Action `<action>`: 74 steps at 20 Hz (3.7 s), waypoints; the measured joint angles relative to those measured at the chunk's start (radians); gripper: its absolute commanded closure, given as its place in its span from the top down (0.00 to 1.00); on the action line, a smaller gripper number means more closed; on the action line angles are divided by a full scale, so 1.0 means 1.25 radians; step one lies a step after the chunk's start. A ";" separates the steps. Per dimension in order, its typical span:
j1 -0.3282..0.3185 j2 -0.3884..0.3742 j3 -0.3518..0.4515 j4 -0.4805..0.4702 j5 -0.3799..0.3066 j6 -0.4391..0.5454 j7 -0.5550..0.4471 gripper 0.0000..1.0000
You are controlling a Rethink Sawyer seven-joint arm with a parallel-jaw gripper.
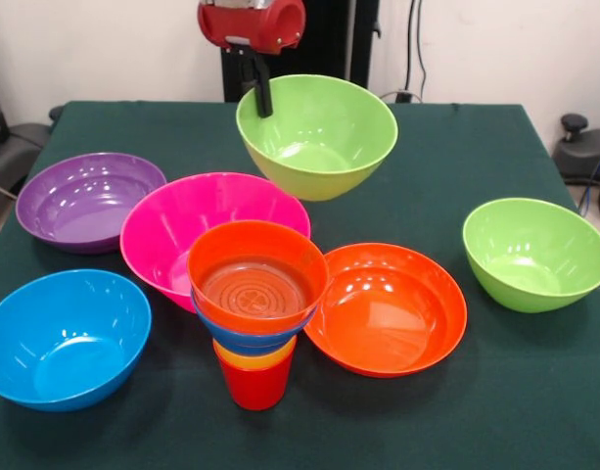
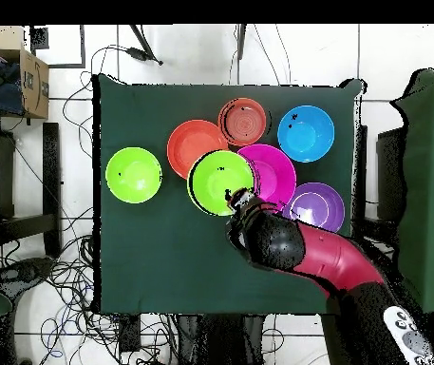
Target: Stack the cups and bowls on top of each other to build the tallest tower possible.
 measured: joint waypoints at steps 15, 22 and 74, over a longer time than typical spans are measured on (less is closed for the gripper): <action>-0.007 -0.001 0.049 -0.090 0.032 0.143 0.000 0.00; -0.006 -0.001 0.050 -0.121 0.031 0.171 0.000 0.00; 0.114 0.158 -0.073 -0.457 0.006 0.300 0.000 0.00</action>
